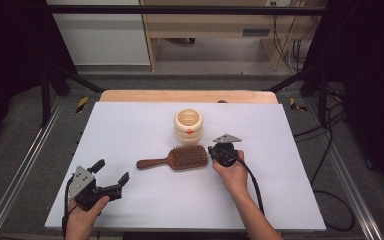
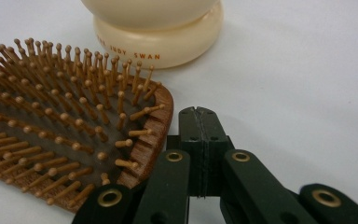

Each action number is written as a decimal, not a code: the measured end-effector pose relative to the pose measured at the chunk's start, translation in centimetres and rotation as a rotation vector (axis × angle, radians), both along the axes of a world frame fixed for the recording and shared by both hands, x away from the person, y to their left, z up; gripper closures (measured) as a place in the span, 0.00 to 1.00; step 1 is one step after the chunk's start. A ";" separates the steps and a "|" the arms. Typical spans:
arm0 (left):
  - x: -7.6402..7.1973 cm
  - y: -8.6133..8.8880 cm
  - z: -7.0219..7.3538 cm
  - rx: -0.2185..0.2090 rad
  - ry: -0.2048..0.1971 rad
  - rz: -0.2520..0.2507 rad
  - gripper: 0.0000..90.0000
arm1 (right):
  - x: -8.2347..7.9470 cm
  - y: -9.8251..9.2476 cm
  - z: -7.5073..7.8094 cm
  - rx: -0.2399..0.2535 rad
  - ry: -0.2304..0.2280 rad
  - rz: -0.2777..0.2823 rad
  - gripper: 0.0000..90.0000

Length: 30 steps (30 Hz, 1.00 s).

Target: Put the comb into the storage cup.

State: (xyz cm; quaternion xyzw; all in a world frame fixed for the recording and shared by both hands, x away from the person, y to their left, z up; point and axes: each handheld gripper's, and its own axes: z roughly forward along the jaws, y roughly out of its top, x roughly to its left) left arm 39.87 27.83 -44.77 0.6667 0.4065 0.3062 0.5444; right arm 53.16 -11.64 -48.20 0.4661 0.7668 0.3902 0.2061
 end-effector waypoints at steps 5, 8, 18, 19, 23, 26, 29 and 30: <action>0.0 0.0 0.0 0.001 0.001 -0.001 0.04 | 0.2 0.2 -0.3 -0.004 0.025 0.014 1.00; 0.0 0.0 0.0 0.003 0.000 -0.002 0.04 | 0.3 0.6 -0.4 -0.011 0.034 0.027 1.00; 0.0 -0.2 0.0 0.005 -0.001 -0.012 0.04 | 0.8 1.3 -0.4 -0.030 0.029 0.044 1.00; 0.0 -0.2 0.0 0.005 -0.001 -0.012 0.04 | 0.9 1.7 -0.3 -0.033 0.028 0.054 1.00; 0.0 -0.2 0.0 0.003 -0.002 -0.010 0.04 | 1.1 2.3 -0.3 -0.038 0.027 0.070 1.00; 0.0 -0.1 0.0 0.001 -0.002 -0.009 0.04 | 1.2 3.0 -0.2 -0.041 0.031 0.090 1.00; -0.1 -0.1 0.1 0.000 -0.002 -0.010 0.04 | 1.2 3.7 -0.2 -0.046 0.030 0.110 1.00; -0.1 -0.1 0.1 0.000 -0.002 -0.010 0.04 | 1.2 4.0 -0.2 -0.048 0.033 0.115 1.00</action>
